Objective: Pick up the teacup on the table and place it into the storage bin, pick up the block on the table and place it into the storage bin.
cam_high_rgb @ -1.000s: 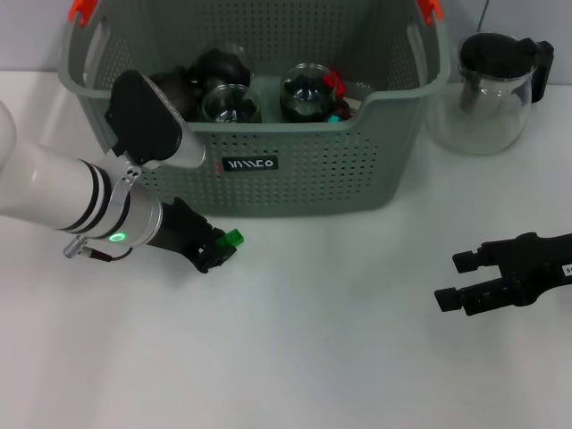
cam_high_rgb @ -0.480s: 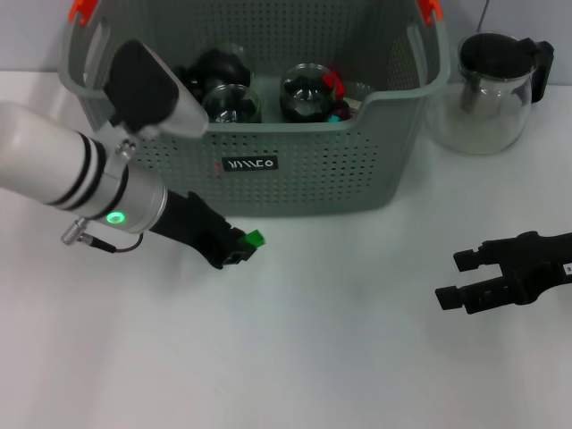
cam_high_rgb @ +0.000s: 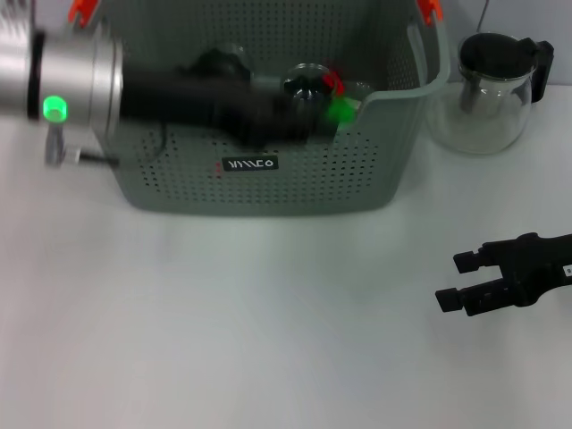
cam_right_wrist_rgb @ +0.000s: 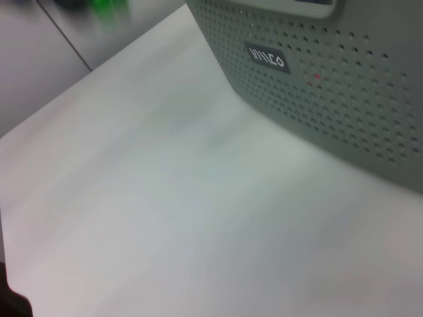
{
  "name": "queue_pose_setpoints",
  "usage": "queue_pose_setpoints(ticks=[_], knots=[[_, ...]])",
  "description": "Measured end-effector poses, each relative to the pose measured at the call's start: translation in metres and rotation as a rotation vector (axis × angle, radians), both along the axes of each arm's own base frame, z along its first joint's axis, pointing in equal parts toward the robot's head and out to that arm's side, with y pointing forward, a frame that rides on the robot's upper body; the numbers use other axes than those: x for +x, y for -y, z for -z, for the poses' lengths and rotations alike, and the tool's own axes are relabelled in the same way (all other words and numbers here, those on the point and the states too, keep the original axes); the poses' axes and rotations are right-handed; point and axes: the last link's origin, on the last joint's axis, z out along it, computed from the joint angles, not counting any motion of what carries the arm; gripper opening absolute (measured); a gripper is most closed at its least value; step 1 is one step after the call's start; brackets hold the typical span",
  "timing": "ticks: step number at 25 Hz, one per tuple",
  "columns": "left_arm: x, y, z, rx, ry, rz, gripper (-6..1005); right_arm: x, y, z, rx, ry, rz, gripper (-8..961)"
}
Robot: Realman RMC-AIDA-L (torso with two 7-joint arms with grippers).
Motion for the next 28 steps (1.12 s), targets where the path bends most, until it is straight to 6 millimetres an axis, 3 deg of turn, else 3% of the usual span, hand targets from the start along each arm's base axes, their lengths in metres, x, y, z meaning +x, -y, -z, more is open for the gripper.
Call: queue_pose_setpoints(ticks=[4, 5, 9, 15, 18, 20, 22, 24, 25, 28], knots=[[0.017, -0.022, -0.009, 0.123, 0.059, -0.008, 196, -0.004, -0.002, 0.002, -0.004, -0.002, -0.014, 931], [0.026, -0.04, -0.009, 0.195, 0.06, -0.037, 196, -0.005, -0.002, 0.003, -0.007, -0.003, -0.018, 931], [0.03, -0.07, 0.001, 0.28, 0.015, -0.115, 258, -0.01, -0.003, 0.005, -0.016, -0.004, -0.033, 931], [0.027, -0.078, -0.006, 0.313, 0.045, -0.155, 424, -0.013, -0.004, 0.006, -0.021, -0.004, -0.043, 931], [0.025, -0.058, -0.02, 0.243, 0.139, -0.109, 524, -0.015, -0.005, 0.006, -0.025, -0.005, -0.051, 931], [0.02, -0.031, -0.025, 0.135, 0.19, -0.001, 599, -0.017, -0.005, 0.006, -0.03, -0.006, -0.058, 931], [0.004, 0.006, -0.022, 0.014, 0.203, 0.141, 680, -0.018, -0.005, 0.007, -0.035, -0.009, -0.068, 931], [-0.012, 0.028, -0.016, -0.044, 0.2, 0.202, 761, -0.02, -0.005, 0.008, -0.039, -0.015, -0.081, 931], [-0.029, 0.045, -0.008, -0.068, 0.193, 0.222, 794, -0.02, -0.004, 0.009, -0.041, -0.019, -0.089, 931], [-0.062, 0.063, 0.005, -0.034, 0.163, 0.18, 894, -0.023, -0.002, 0.011, -0.048, -0.029, -0.127, 931]])
